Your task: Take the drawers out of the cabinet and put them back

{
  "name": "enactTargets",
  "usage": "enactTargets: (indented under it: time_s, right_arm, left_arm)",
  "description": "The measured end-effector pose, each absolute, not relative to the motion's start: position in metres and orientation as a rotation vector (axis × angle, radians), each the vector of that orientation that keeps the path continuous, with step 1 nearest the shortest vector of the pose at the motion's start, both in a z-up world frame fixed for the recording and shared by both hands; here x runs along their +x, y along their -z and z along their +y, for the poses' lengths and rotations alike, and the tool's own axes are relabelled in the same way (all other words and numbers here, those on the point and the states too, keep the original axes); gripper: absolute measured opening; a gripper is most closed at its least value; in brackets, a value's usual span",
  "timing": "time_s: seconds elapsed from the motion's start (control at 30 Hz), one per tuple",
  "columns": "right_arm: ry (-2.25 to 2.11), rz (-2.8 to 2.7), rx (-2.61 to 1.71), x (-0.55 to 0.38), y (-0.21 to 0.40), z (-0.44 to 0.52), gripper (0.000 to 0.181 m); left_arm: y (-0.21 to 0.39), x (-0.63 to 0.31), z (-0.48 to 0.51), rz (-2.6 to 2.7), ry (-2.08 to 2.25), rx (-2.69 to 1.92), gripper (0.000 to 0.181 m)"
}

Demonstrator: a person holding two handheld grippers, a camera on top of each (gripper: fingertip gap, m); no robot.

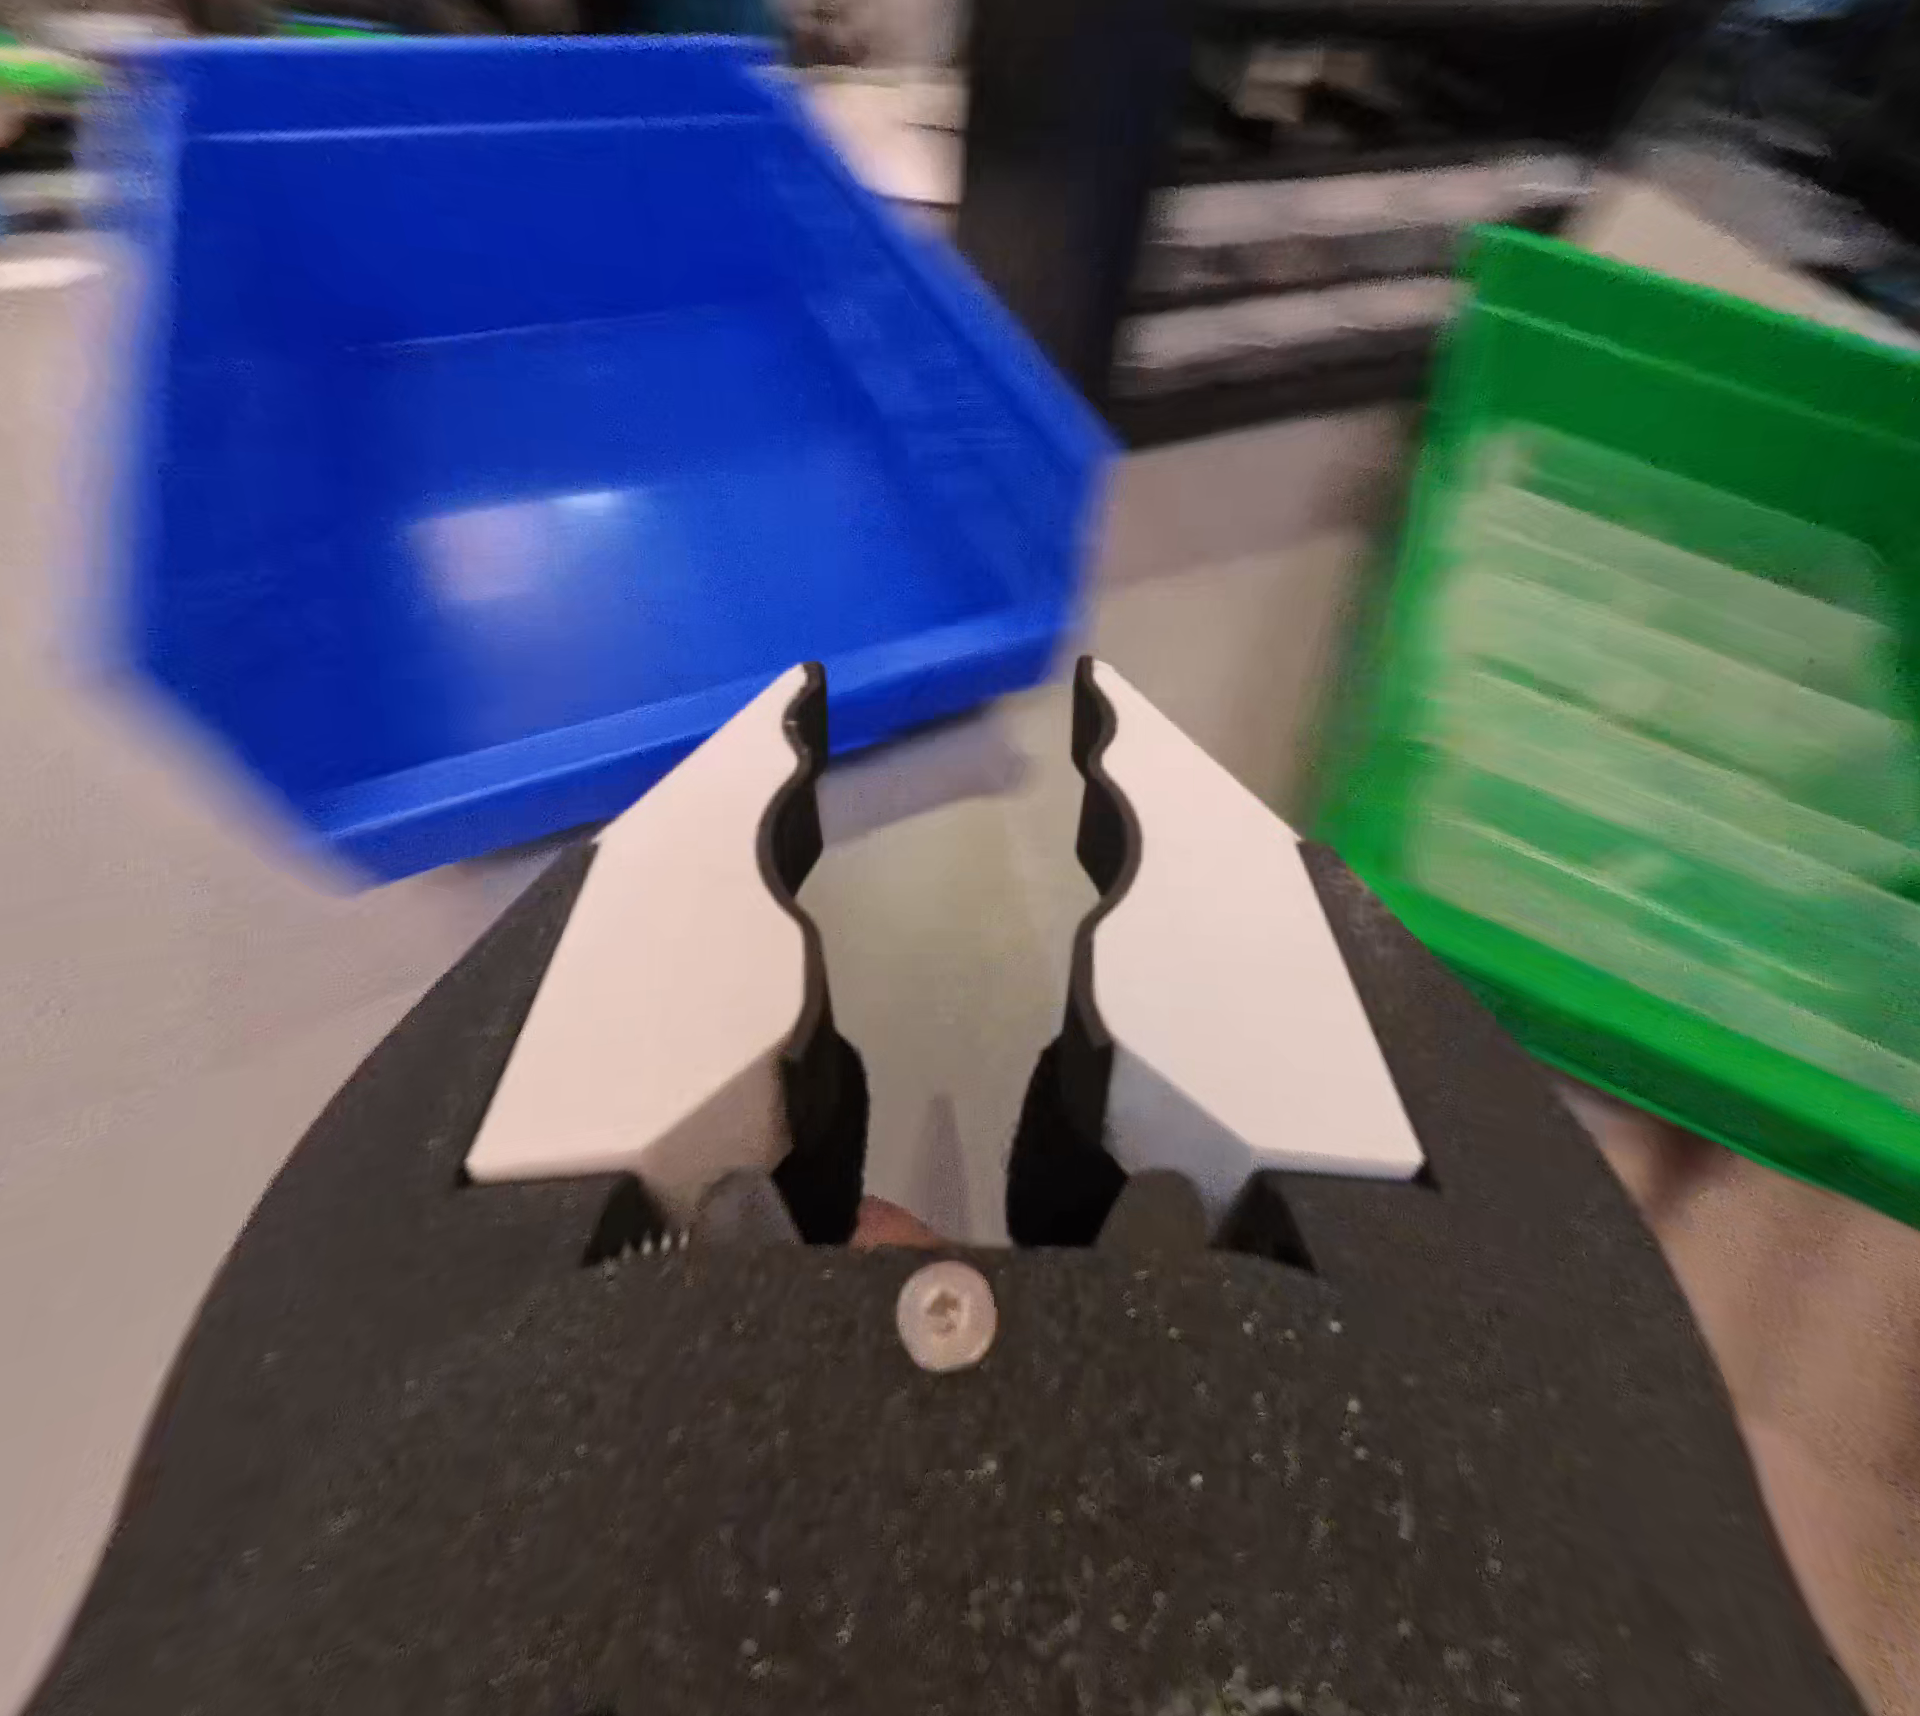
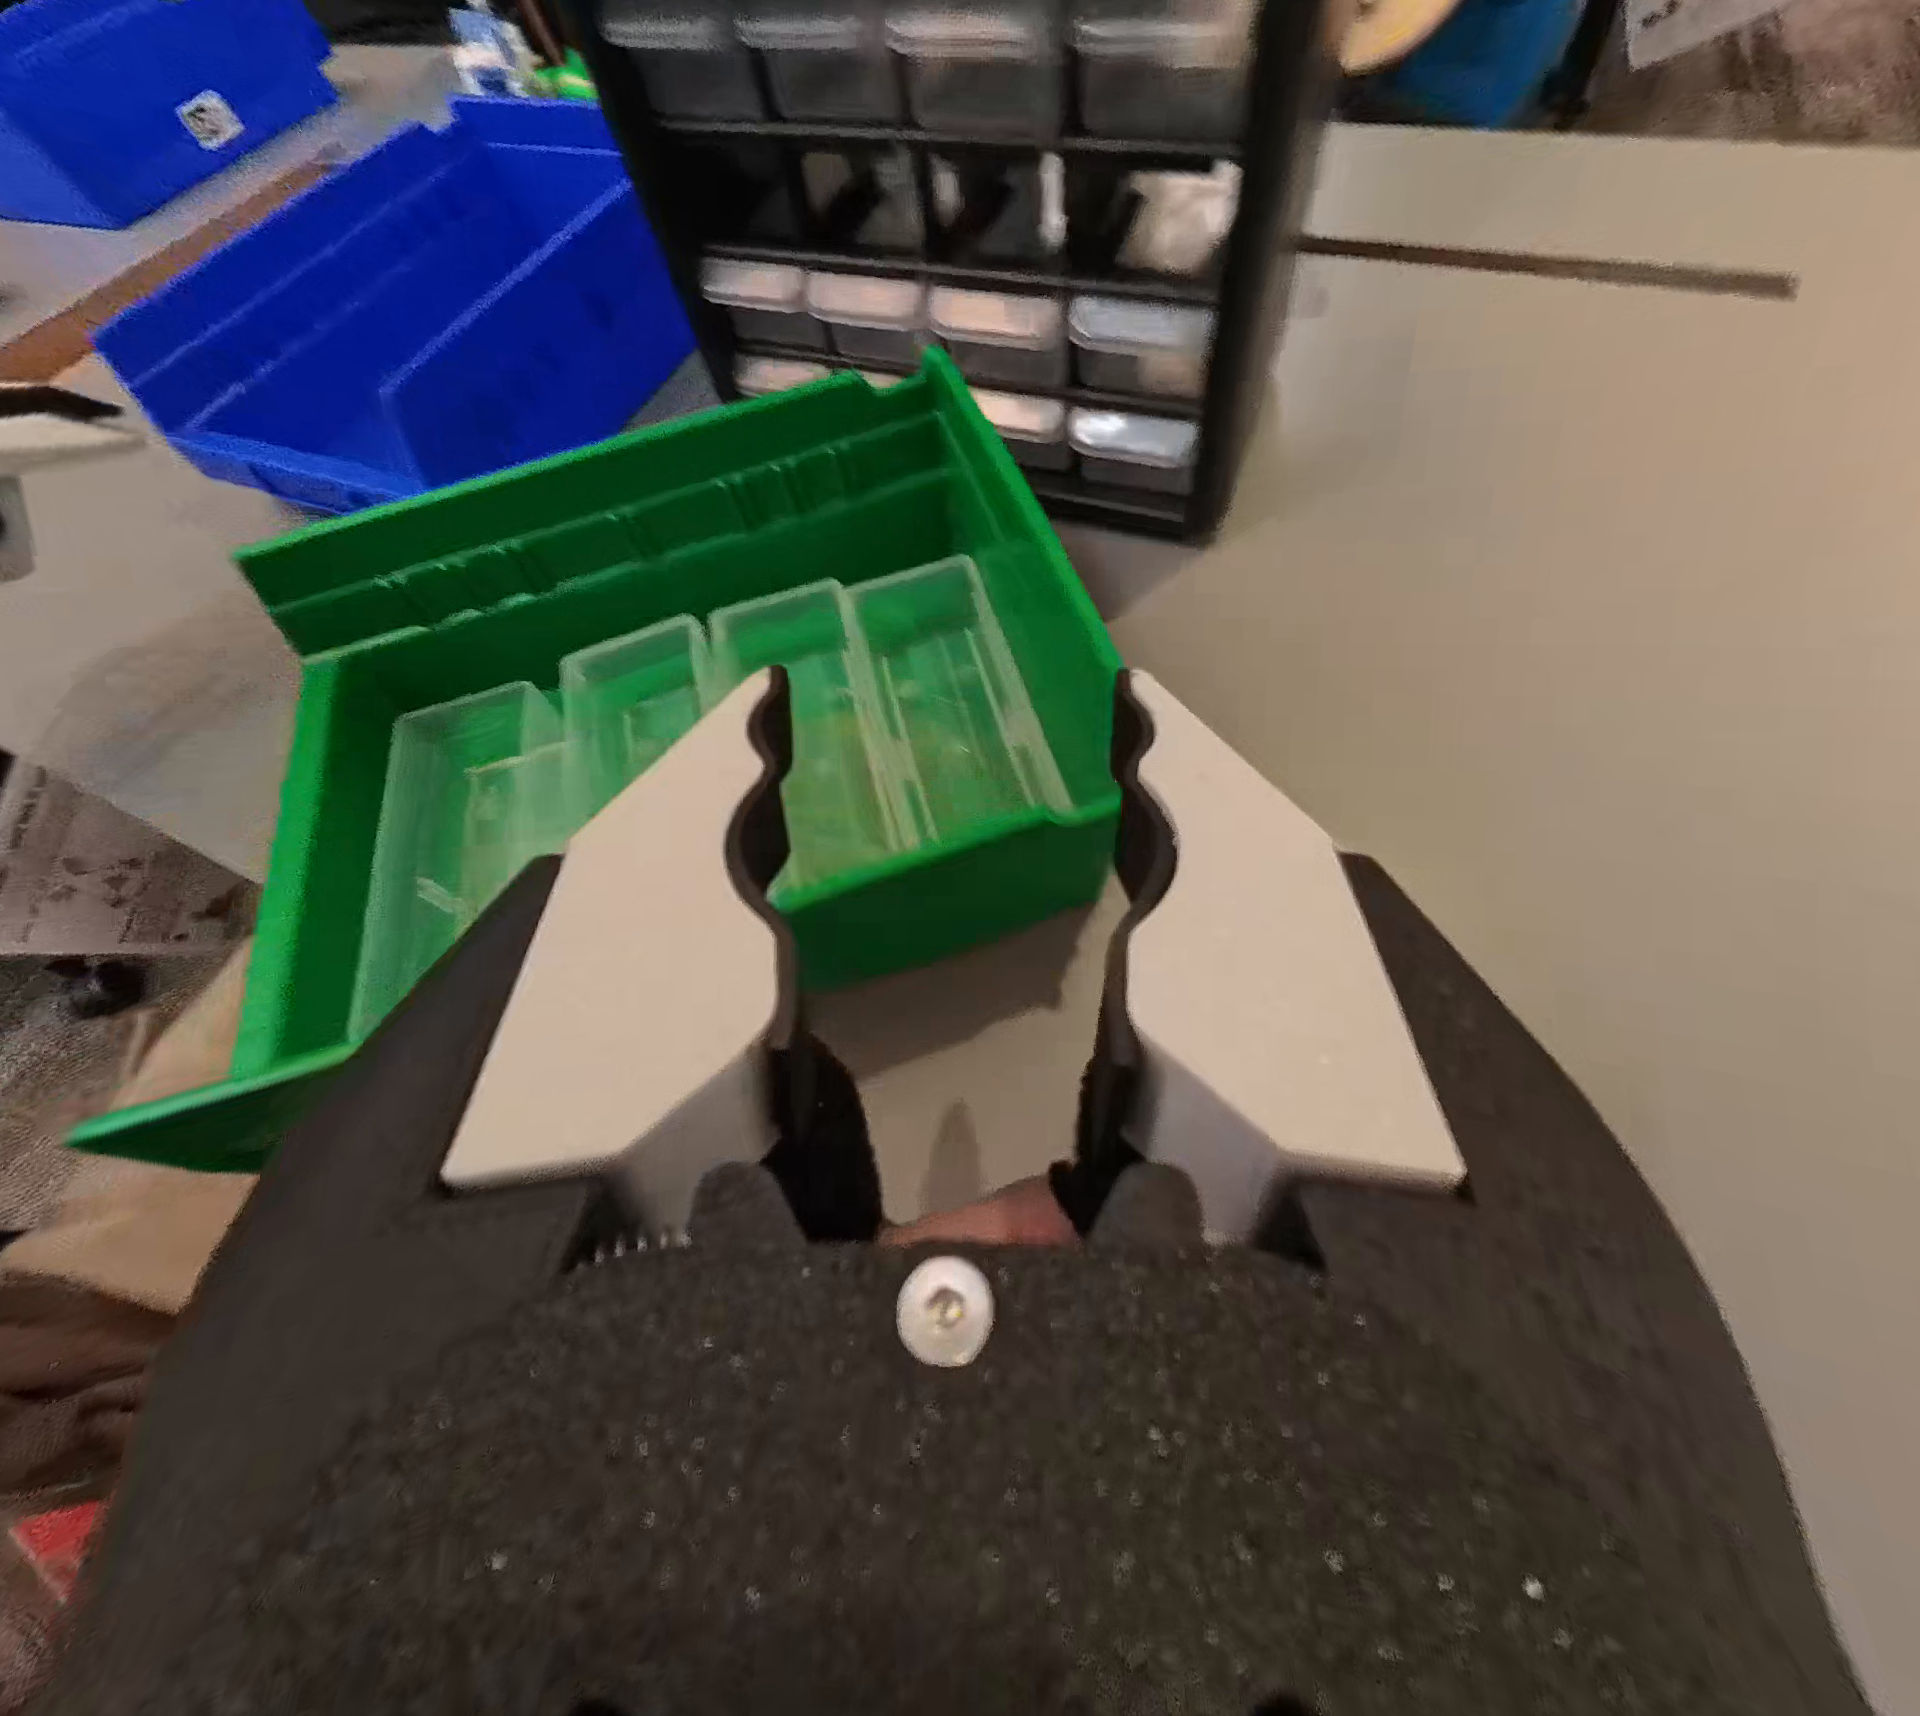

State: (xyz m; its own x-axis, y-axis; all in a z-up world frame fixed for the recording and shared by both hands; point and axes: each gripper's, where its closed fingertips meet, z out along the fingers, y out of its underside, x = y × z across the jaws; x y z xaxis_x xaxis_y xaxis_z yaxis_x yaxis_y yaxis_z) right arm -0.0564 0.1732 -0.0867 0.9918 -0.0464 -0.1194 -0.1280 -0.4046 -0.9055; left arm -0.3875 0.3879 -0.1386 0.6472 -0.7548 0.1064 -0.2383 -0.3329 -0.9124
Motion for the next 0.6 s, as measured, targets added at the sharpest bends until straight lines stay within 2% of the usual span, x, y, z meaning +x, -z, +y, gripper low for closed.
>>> enactTargets:
  time_s: [0.1,0.27,0.37,0.4,0.43,0.6]
  right_arm:
    - [-0.162,0.017,-1.964,-0.097,0.074,0.199,0.061]
    - [-0.274,-0.074,-1.976,-0.162,0.068,0.244,0.06]
    - [-0.335,-0.135,-2.011,-0.213,0.074,0.265,0.059]
    - [-0.342,-0.167,-2.027,-0.232,0.079,0.272,0.06]
    - [-0.338,-0.195,-2.051,-0.248,0.085,0.279,0.06]
    - [-0.339,-0.175,-2.208,-0.301,0.121,0.328,0.062]
  left_arm:
    - [0.157,-0.466,0.452,0.589,0.394,-1.965,0.048]
    - [0.177,-0.475,0.514,0.525,0.403,-2.011,0.047]
    - [0.193,-0.464,0.531,0.57,0.356,-2.049,0.033]
    - [0.196,-0.462,0.533,0.573,0.351,-2.057,0.023]
    - [0.195,-0.458,0.533,0.568,0.364,-2.057,0.004]
    - [0.192,-0.466,0.519,0.433,0.324,-2.126,0.001]
